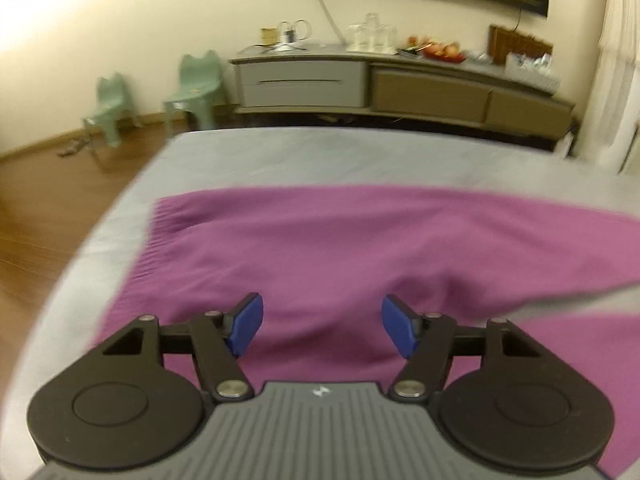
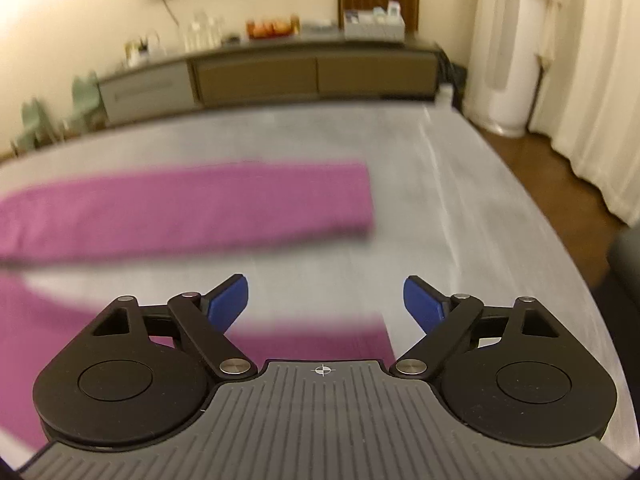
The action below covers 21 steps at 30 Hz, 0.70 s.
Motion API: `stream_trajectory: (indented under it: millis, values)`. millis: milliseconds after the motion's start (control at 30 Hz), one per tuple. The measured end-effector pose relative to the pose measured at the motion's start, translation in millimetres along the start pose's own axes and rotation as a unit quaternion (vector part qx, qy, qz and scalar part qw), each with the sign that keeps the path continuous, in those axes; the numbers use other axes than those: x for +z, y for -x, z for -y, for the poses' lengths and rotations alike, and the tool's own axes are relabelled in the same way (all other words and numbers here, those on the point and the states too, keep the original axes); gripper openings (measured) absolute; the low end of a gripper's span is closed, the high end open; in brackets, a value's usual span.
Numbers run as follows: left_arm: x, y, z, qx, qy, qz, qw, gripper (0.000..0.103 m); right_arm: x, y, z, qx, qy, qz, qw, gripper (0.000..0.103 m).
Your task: Fold clothes
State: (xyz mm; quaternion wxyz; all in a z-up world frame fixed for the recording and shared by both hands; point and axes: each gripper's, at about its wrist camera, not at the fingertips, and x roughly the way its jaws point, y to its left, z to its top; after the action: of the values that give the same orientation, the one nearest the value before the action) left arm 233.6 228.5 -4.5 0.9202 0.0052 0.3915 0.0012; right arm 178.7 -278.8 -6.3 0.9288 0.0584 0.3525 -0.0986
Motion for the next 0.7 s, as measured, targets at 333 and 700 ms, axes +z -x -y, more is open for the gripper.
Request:
stream_trajectory:
  millis: [333,700]
  values:
    - [31,-76,51,-0.092,0.054,-0.053,0.9929,0.067,75,-163,24,-0.063,-0.007,-0.086,0.994,0.089]
    - [50,-127,64,-0.176,0.149,-0.083,0.9697,0.070,27,-23,-41,0.108,0.267,0.084,0.954,0.006]
